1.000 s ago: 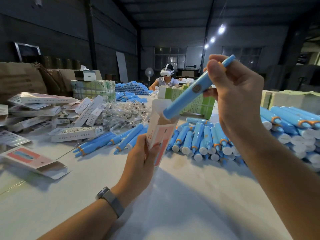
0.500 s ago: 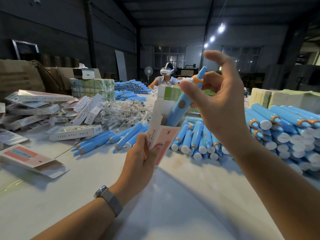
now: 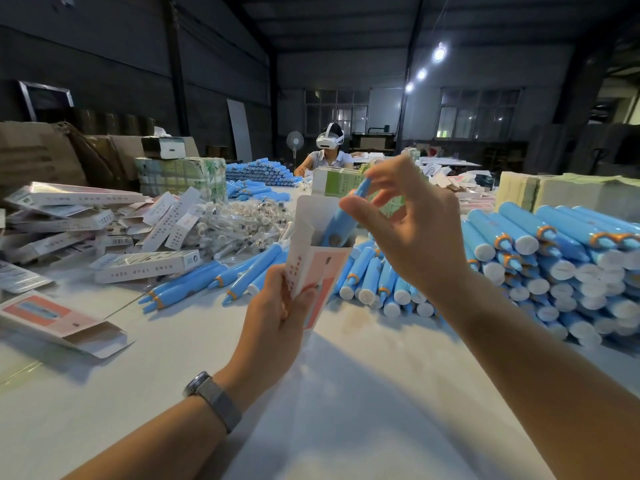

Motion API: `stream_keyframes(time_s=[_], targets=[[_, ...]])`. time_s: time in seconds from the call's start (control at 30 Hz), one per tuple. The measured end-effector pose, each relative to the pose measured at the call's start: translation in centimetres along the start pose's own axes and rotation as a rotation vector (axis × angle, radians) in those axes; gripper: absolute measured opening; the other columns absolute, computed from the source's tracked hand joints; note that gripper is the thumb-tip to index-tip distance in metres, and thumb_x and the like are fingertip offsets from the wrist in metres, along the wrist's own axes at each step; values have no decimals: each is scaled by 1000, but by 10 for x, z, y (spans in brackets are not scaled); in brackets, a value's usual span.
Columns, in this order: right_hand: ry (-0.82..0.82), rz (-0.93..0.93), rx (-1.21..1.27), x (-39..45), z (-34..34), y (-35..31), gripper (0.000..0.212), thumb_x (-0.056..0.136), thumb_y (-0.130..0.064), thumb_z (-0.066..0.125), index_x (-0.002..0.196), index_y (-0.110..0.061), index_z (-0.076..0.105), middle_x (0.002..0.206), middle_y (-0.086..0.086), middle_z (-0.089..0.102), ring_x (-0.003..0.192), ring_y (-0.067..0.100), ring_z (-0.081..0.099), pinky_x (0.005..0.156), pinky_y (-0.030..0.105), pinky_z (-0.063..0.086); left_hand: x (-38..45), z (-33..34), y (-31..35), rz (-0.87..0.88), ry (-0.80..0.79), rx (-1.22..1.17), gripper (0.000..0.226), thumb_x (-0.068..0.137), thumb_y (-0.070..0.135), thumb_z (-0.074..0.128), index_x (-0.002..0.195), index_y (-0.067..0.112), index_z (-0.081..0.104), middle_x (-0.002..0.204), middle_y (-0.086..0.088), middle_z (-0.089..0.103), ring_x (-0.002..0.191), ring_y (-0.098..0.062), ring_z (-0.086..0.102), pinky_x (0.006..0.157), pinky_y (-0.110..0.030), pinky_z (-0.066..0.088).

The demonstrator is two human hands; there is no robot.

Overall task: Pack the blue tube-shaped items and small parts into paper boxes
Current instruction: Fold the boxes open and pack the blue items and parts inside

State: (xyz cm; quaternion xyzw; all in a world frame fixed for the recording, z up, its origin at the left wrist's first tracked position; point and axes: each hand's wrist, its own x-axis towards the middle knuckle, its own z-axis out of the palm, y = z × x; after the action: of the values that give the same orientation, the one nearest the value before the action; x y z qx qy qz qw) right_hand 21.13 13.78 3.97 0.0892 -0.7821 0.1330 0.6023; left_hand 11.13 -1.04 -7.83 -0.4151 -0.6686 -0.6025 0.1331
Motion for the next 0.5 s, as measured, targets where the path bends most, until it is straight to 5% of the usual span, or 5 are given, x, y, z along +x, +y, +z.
stream_keyframes(time_s=[0.2,0.4,0.5], targets=[[-162,-80,-88,-29,26,0,39,97,-38,52,77,-7,65,90,5,66,78,29,60,62,42,50,0,1,-1,-1,30,-23,16,90,35,53,100,23,49,94,18,64,79,-12,62,65,-27,52],[-279,18,-95,-29,27,-5,33,92,-44,57,90,-15,74,108,0,62,95,22,56,70,43,51,2,-1,-5,5,64,-31,10,91,36,53,98,31,48,87,18,64,73,-2,62,56,-10,45],[-325,64,-60,-31,31,-4,31,92,-43,58,103,-21,75,113,-2,58,99,20,56,72,43,51,4,-6,-10,11,111,33,12,90,37,52,96,29,45,84,8,63,75,-6,60,58,-13,43]])
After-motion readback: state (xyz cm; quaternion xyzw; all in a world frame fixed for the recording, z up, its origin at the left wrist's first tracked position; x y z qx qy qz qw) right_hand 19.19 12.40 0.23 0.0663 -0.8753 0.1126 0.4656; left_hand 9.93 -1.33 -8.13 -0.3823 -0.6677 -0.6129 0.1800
